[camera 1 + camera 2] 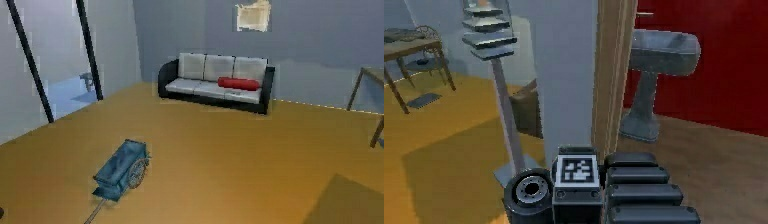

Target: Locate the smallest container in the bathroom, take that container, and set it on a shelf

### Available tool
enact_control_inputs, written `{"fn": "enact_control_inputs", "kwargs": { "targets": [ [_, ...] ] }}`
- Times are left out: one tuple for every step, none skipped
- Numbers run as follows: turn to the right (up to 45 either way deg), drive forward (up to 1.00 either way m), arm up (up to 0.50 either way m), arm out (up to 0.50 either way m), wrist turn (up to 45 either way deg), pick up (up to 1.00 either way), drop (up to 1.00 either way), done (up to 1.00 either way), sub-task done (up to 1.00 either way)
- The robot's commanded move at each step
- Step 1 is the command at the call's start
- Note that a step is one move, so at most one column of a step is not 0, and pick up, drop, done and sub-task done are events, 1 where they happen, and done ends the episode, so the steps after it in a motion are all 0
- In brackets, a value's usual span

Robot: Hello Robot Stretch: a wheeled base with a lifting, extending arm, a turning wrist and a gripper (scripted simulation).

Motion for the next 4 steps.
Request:
{"fn": "enact_control_inputs", "kwargs": {
  "targets": [
    [15.0, 0.00, 0.00, 0.00, 0.0, 0.00, 0.00, 0.00, 0.00],
    [0.0, 1.00, 0.00, 0.00, 0.0, 0.00, 0.00, 0.00, 0.00],
    [3.0, 0.00, 0.00, 0.00, 0.0, 0.00, 0.00, 0.00, 0.00],
    [0.0, 0.50, 0.00, 0.00, 0.0, 0.00, 0.00, 0.00, 0.00]
  ]
}}
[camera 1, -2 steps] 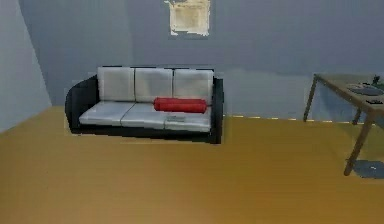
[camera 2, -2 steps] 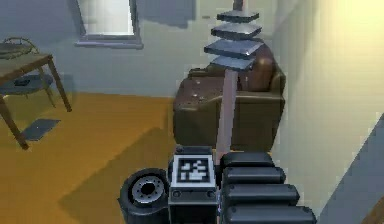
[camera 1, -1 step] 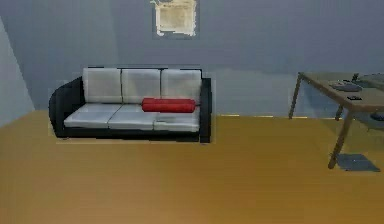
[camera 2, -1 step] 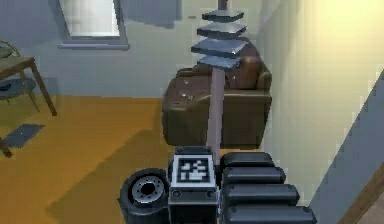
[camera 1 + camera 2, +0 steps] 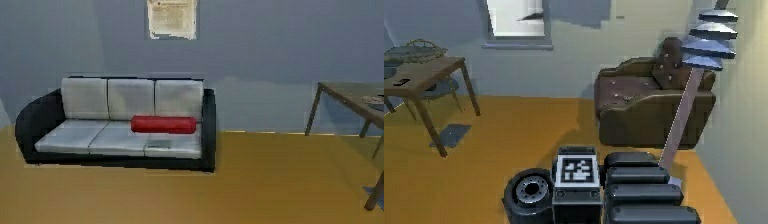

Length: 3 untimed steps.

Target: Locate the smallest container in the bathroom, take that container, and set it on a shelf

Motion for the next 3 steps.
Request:
{"fn": "enact_control_inputs", "kwargs": {
  "targets": [
    [-42.0, 0.00, 0.00, 0.00, 0.0, 0.00, 0.00, 0.00, 0.00],
    [0.0, 0.70, 0.00, 0.00, 0.0, 0.00, 0.00, 0.00, 0.00],
    [-42.0, 0.00, 0.00, 0.00, 0.0, 0.00, 0.00, 0.00, 0.00]
  ]
}}
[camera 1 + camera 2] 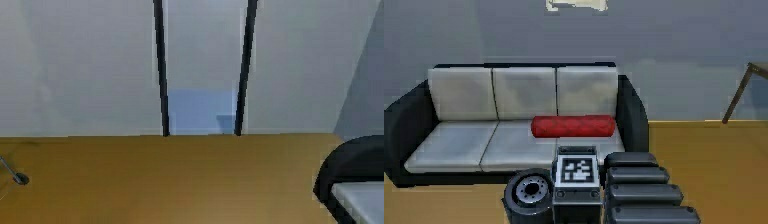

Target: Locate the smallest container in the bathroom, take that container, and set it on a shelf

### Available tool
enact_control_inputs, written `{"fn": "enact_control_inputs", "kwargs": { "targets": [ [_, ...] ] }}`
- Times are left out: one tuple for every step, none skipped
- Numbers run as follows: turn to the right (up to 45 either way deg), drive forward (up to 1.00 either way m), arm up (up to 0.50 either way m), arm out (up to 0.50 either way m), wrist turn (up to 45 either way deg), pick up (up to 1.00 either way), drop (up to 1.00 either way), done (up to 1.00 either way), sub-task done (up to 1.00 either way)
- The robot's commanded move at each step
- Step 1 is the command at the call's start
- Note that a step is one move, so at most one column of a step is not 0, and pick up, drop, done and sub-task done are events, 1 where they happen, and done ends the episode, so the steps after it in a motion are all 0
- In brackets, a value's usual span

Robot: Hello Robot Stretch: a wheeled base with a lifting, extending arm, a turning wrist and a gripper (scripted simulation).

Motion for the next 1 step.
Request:
{"fn": "enact_control_inputs", "kwargs": {
  "targets": [
    [0.0, 0.15, 0.00, 0.00, 0.0, 0.00, 0.00, 0.00, 0.00]
  ]
}}
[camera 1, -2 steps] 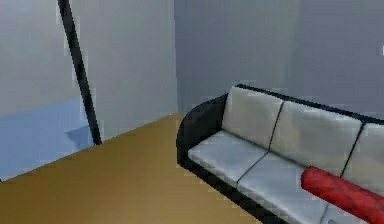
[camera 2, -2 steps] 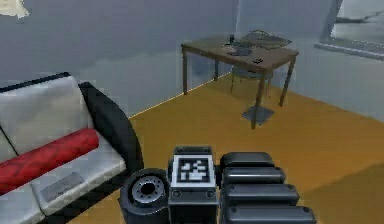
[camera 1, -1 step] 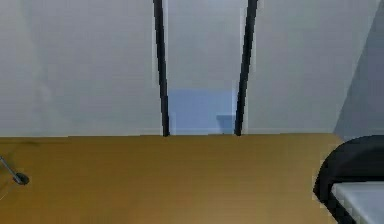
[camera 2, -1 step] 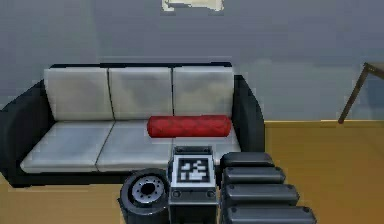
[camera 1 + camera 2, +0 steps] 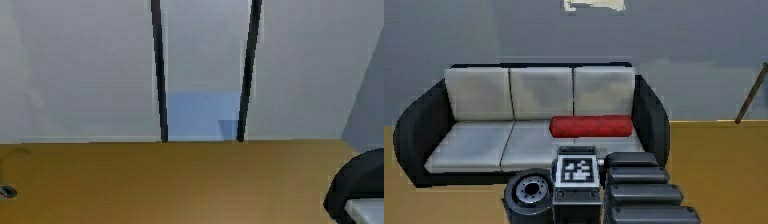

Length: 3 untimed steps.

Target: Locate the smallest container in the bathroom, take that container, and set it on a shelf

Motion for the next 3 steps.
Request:
{"fn": "enact_control_inputs", "kwargs": {
  "targets": [
    [6.0, 0.00, 0.00, 0.00, 0.0, 0.00, 0.00, 0.00, 0.00],
    [0.0, 1.00, 0.00, 0.00, 0.0, 0.00, 0.00, 0.00, 0.00],
    [3.0, 0.00, 0.00, 0.00, 0.0, 0.00, 0.00, 0.00, 0.00]
  ]
}}
